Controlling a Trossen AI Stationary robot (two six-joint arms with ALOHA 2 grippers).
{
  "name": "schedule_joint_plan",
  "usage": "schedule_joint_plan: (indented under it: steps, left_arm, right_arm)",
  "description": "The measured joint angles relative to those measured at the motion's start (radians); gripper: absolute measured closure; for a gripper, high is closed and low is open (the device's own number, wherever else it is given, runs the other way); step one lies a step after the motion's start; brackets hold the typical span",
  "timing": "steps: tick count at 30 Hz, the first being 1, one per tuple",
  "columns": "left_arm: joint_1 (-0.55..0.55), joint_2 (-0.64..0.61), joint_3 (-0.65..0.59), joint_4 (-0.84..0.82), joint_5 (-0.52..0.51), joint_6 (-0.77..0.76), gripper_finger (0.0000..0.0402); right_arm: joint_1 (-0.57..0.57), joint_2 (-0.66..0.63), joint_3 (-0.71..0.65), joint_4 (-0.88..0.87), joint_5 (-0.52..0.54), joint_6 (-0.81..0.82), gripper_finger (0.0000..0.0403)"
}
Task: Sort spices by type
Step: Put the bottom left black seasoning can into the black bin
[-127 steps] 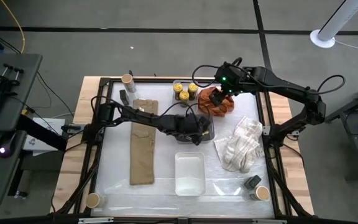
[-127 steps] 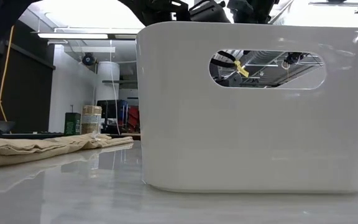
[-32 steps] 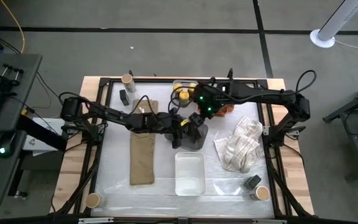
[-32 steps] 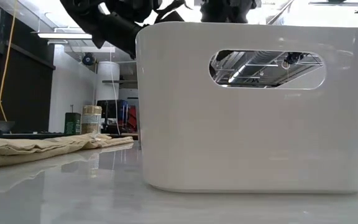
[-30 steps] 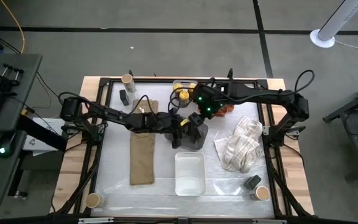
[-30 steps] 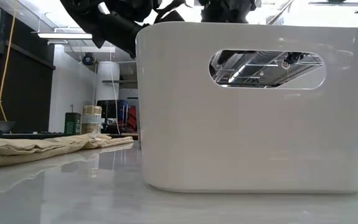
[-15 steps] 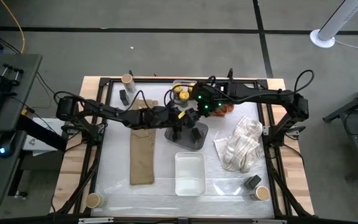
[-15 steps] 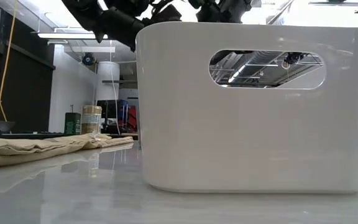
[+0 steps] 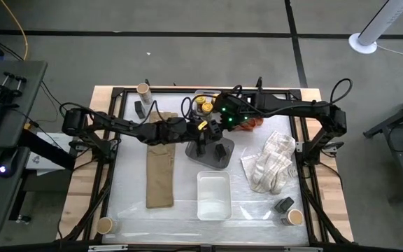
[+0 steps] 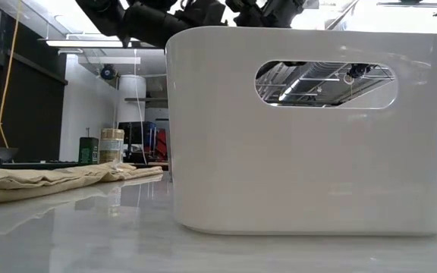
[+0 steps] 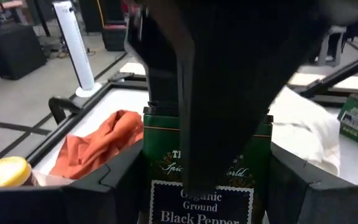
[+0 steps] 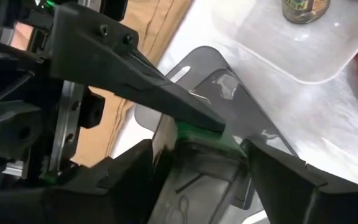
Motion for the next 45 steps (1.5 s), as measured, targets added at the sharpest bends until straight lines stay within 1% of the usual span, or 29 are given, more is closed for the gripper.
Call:
schedule_joint_plan:
  steps: [3, 7, 9, 13, 15, 16, 19, 22, 25, 27, 29, 31, 33, 35, 38, 41, 45]
  left_arm:
    - [0.000, 0.000, 0.003, 0.002, 0.000, 0.014, 0.0181]
    - [0.000, 0.001, 0.003, 0.001, -0.004, 0.018, 0.0170]
    - [0.000, 0.001, 0.003, 0.000, -0.022, 0.020, 0.0158]
    - [0.000, 0.001, 0.004, -0.005, -0.011, -0.002, 0.0124]
    - [0.000, 0.001, 0.005, -0.015, 0.000, -0.006, 0.0106]
    - [0.000, 0.000, 0.008, -0.028, 0.001, -0.009, 0.0097]
    - [0.000, 0.000, 0.044, -0.137, 0.000, -0.016, 0.0074]
    - [0.001, 0.000, 0.105, -0.303, -0.003, 0.001, 0.0058]
    - [0.001, -0.032, 0.170, -0.578, -0.005, 0.087, 0.0050]
    - [0.003, -0.068, 0.186, -0.728, -0.007, 0.117, 0.0049]
    - [0.013, -0.116, 0.158, -0.849, -0.006, 0.077, 0.0049]
    - [0.027, -0.173, 0.083, -0.870, -0.003, 0.021, 0.0050]
    - [0.041, -0.246, -0.029, -0.849, -0.006, -0.051, 0.0051]
    - [0.054, -0.319, -0.139, -0.782, -0.014, -0.142, 0.0052]
    - [0.059, -0.417, -0.261, -0.729, -0.024, -0.280, 0.0053]
    - [0.058, -0.479, -0.317, -0.705, -0.055, -0.349, 0.0053]
    - [0.058, -0.494, -0.325, -0.694, -0.103, -0.327, 0.0053]
  right_arm:
    - [0.000, 0.000, 0.000, 0.006, 0.000, 0.001, 0.0166]
    - [0.000, 0.000, 0.000, 0.010, 0.001, 0.011, 0.0220]
    - [-0.001, 0.000, 0.000, 0.012, 0.000, 0.028, 0.0247]
    - [0.000, 0.001, 0.000, 0.006, -0.001, -0.002, 0.0253]
    - [0.000, 0.001, 0.000, -0.011, 0.000, -0.026, 0.0277]
    - [0.000, 0.001, 0.000, -0.025, 0.000, -0.038, 0.0281]
    - [-0.006, 0.002, 0.000, -0.061, 0.006, -0.055, 0.0281]
    - [-0.017, 0.000, 0.000, -0.092, 0.012, -0.077, 0.0281]
    - [-0.027, -0.002, 0.000, -0.102, 0.014, -0.105, 0.0281]
    - [-0.031, -0.003, 0.000, -0.113, 0.014, -0.129, 0.0281]
    - [-0.031, -0.003, 0.000, -0.110, -0.002, -0.157, 0.0281]
    - [-0.026, -0.002, 0.000, -0.093, -0.041, -0.177, 0.0281]
    - [-0.017, -0.003, -0.007, -0.055, -0.066, -0.184, 0.0281]
    - [-0.008, -0.001, -0.026, -0.013, -0.083, -0.169, 0.0281]
    - [0.015, 0.033, -0.060, 0.058, -0.116, -0.115, 0.0281]
    - [0.048, 0.082, -0.066, 0.109, -0.107, -0.069, 0.0281]
    - [0.086, 0.125, -0.065, 0.085, -0.036, -0.007, 0.0281]
